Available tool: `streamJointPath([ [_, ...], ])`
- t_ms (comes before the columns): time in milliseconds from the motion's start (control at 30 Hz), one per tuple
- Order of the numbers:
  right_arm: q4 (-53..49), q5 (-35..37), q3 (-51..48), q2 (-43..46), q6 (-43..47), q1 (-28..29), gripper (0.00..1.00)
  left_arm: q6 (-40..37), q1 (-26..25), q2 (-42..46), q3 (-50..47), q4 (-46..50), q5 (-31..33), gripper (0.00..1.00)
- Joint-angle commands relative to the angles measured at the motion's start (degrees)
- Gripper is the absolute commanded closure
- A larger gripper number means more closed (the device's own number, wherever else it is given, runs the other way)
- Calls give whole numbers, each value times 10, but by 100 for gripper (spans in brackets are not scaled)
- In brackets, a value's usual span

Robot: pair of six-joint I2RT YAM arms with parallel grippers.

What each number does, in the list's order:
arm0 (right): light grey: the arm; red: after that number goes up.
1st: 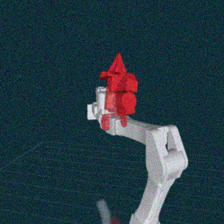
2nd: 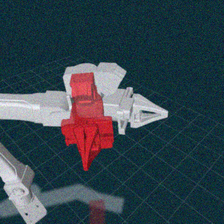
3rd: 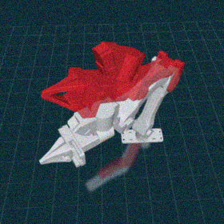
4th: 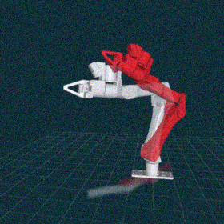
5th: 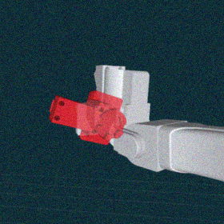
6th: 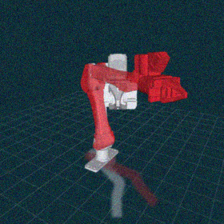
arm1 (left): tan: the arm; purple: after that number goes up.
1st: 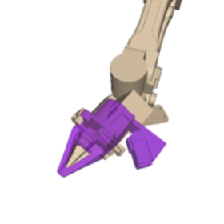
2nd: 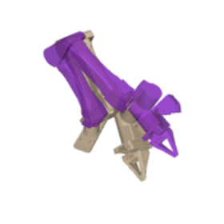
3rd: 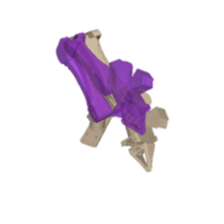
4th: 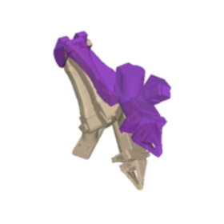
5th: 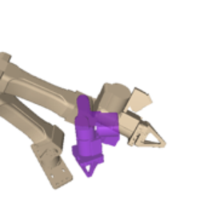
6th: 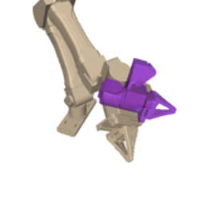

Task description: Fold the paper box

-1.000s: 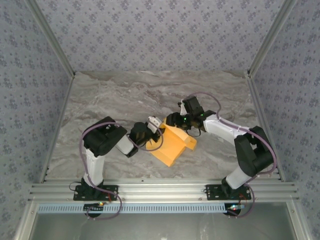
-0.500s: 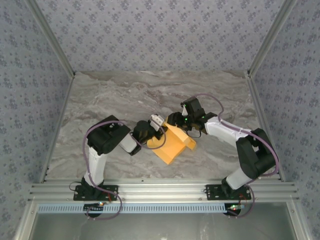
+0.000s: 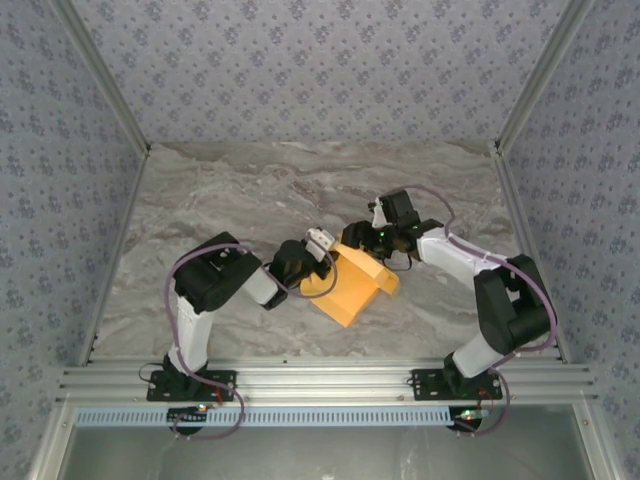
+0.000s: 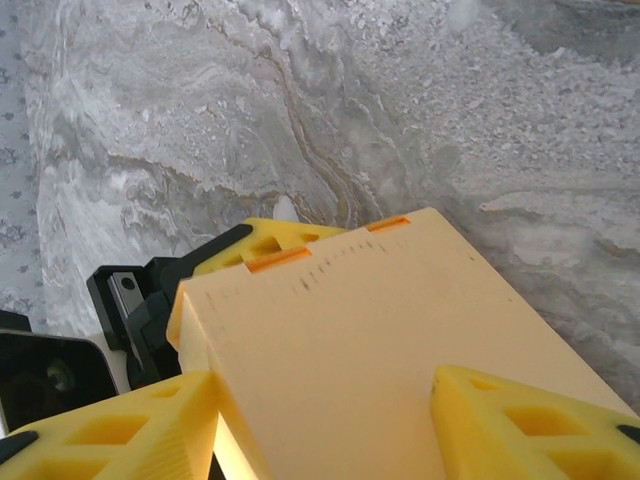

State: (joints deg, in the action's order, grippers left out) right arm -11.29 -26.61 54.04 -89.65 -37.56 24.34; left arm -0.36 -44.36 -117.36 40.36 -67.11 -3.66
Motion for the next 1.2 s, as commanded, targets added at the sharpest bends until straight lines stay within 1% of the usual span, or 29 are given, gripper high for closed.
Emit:
streamJointPath([
  [0,-85,-24,0,22,58,-18,36,7,7,29,-2,121,60,90],
  [67,-92,-22,4,42,82,-31,33,0,8,45,-7,139,71,90],
  [133,-113,-2,13,67,110,-42,28,4,17,56,-18,140,69,89],
  [167,-123,12,15,77,119,-46,22,9,22,60,-21,141,62,89],
  [233,-140,45,16,103,132,-59,0,23,37,67,-28,148,39,89],
  [333,-149,102,-1,154,121,-82,0,35,46,87,-37,163,25,87],
  [367,-149,114,-12,170,101,-93,0,37,49,95,-39,171,24,86],
  [400,-148,105,-27,185,75,-109,0,39,50,104,-41,186,24,85],
  [467,-120,26,-57,200,35,-144,0,46,51,122,-34,228,33,83],
  [500,-105,-8,-70,199,2,-154,0,55,50,127,-30,247,40,81],
  [533,-101,-30,-77,194,-27,-154,4,65,50,129,-27,259,48,80],
  [567,-86,-50,-86,190,-45,-143,10,75,50,126,-24,264,53,79],
  [633,-48,-50,-110,195,-70,-111,20,87,51,113,-21,256,58,73],
  [700,-8,-42,-138,205,-90,-89,21,93,50,100,-23,231,56,69],
  [867,11,-51,-159,200,-85,-81,23,112,51,108,-35,189,2,60],
  [1000,-1,-49,-158,198,-49,-82,27,128,51,137,-49,178,-22,56],
  [1033,-3,-44,-158,198,-31,-82,28,134,55,150,-53,178,-34,53],
  [1133,8,-43,-159,197,10,-87,31,143,59,188,-66,189,-55,38],
  [1167,10,-43,-157,197,29,-90,32,146,61,202,-70,199,-57,36],
])
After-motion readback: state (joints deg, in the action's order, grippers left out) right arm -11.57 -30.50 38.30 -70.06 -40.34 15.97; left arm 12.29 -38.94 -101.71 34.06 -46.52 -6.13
